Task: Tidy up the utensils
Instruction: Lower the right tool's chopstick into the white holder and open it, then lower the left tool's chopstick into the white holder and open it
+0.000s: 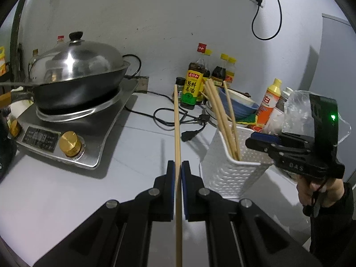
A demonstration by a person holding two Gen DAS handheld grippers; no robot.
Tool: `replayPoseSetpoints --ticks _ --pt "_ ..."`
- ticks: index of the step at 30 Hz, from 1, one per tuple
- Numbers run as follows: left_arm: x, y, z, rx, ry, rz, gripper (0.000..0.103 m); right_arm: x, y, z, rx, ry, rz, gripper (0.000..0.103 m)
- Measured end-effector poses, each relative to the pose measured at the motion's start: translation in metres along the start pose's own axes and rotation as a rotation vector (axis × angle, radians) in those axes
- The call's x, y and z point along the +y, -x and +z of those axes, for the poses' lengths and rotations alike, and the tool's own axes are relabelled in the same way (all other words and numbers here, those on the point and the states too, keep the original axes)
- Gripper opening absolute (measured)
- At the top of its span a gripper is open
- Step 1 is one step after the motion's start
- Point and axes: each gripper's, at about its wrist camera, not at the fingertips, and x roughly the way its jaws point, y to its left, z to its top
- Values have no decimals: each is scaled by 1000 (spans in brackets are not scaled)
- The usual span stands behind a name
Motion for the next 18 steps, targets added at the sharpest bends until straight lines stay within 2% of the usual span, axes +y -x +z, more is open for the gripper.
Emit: replayPoseSetpoints --ticks 4,9,12,16,18 --pt "-7 4 6 -18 -3 -17 5 -5 14 -7 -24 -6 15 41" --pt "-16 2 23 -32 1 -35 5 -13 22 -10 -36 -16 4 49" --pt "-27 0 35 -56 -13 -40 5 -19 32 -11 -72 -12 -15 51" --pt "-42 -8 46 -75 -2 -59 5 -32 43 -10 -118 -5 -86 51" --pt "-50 -13 51 -98 0 -36 5 -40 48 -9 -131 -16 -105 51"
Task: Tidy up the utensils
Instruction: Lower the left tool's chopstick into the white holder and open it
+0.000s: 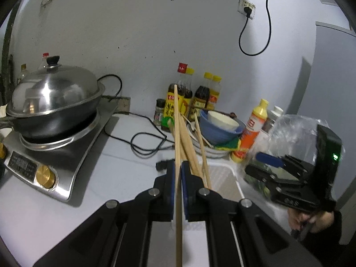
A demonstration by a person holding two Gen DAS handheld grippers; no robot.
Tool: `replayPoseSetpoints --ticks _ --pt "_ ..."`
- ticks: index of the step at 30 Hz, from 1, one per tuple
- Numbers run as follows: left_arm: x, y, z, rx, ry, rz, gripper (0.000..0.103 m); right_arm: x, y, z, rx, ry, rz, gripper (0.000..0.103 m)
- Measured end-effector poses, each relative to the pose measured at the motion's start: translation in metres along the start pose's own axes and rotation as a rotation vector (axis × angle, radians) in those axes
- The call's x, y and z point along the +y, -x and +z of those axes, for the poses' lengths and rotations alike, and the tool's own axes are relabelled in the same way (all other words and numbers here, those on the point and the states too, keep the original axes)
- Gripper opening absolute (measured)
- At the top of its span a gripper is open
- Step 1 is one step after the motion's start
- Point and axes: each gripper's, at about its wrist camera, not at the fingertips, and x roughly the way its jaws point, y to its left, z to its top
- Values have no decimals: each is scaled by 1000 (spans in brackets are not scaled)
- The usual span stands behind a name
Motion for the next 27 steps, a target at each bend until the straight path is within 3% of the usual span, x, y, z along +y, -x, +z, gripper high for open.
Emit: replayPoseSetpoints --ticks 9,12,15,22,27 --pt "-32 -37 17 -94 60 6 5 -15 7 6 2 26 19 51" --pt "-43 -52 19 -101 60 21 5 -18 7 6 -14 24 21 64" --pt "-48 -65 19 -103 79 34 5 -26 7 7 -34 -4 21 64" --pt "-47 -83 8 -141 163 65 5 -43 17 7 -72 8 -81 64" --pt "-49 -90 -5 -159 194 76 5 -56 27 5 -101 -17 -91 64"
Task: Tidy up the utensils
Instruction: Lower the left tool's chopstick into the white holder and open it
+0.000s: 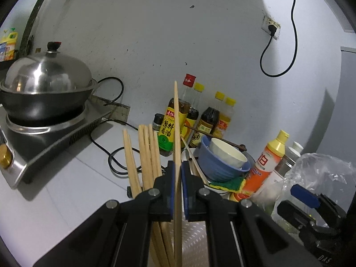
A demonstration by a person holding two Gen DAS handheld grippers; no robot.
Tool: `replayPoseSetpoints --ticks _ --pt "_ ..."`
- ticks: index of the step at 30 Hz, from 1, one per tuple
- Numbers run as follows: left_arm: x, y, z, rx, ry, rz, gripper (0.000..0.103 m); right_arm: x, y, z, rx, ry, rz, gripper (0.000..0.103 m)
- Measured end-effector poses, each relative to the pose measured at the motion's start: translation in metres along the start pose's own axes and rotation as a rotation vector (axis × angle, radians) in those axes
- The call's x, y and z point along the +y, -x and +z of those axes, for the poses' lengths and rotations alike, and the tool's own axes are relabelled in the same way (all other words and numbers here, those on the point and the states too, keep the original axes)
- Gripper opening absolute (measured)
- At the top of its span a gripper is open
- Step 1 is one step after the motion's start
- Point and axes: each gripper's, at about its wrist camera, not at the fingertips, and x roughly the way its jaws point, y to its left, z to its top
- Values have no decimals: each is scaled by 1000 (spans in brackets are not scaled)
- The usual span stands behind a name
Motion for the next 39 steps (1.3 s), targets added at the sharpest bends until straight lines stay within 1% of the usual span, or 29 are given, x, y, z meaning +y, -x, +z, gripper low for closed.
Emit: replayPoseSetpoints --ticks 2,9,13,16,22,26,27,28,29,31,34,36,38,39 --pt "-1 -1 -4 1 -9 6 5 -2 -2 -1 4 -4 2 64" --pt "-1 -4 -17 68 -43 27 5 -3 -10 -7 24 -14 22 64" --pt "2 0 -21 94 -48 18 5 -5 -12 -9 33 -29 27 64" --pt "4 -1 -25 138 -60 8 5 -4 -13 -11 45 -31 25 64" --pt "9 3 -30 172 -59 2 5 1 -10 -10 48 -33 22 65" --pt "12 11 -29 175 -68 3 5 2 -7 -9 54 -58 31 65" --pt "13 13 -29 176 -73 4 6 2 -6 -9 56 -69 35 65" --pt "13 14 -29 180 -77 5 11 2 -5 -8 57 -78 36 65" --pt "14 17 -29 182 -78 1 19 3 -4 -8 58 -83 34 65" --pt "17 23 -29 179 -75 -7 25 4 -1 -9 59 -89 24 65" --pt "19 32 -28 174 -92 -10 26 7 0 -9 66 -94 19 65" --pt "23 38 -27 171 -95 -10 29 10 0 -9 70 -94 17 65" --pt "27 44 -27 166 -95 -5 36 14 2 -10 72 -96 19 65" --pt "30 47 -26 162 -93 -2 37 16 2 -9 72 -98 20 65"
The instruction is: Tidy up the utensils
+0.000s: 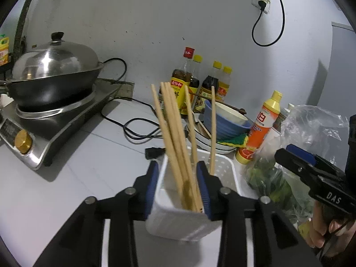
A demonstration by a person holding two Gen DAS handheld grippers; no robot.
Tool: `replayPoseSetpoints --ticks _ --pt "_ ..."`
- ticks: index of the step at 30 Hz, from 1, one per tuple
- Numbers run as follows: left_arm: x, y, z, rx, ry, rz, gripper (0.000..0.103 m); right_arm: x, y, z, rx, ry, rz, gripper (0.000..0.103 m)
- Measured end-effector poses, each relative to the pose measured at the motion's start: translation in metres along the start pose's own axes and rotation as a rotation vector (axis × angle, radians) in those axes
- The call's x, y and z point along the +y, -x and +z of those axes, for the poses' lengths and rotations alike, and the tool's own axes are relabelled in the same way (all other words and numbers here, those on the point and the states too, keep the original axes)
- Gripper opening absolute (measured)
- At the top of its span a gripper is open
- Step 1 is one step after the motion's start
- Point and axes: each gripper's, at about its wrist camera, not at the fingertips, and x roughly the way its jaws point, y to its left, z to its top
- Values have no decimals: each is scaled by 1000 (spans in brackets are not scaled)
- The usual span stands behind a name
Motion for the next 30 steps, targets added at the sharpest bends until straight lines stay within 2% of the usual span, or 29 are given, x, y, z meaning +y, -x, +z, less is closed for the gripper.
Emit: replayPoseSetpoints --ticks 5,18,20,27,30 --pt "16 14 -3 -6 13 8 41 11 -1 -2 17 -7 -2 65" --pt "66 46 -23 5 69 22 43 55 -1 -12 68 21 12 65" --pt "74 54 -25 -3 75 25 52 62 -1 -13 73 28 13 65" --pt "95 81 -29 -26 56 28 61 83 6 -20 73 22 18 65" --pt "104 96 -28 -37 73 32 70 89 10 -23 74 16 14 65"
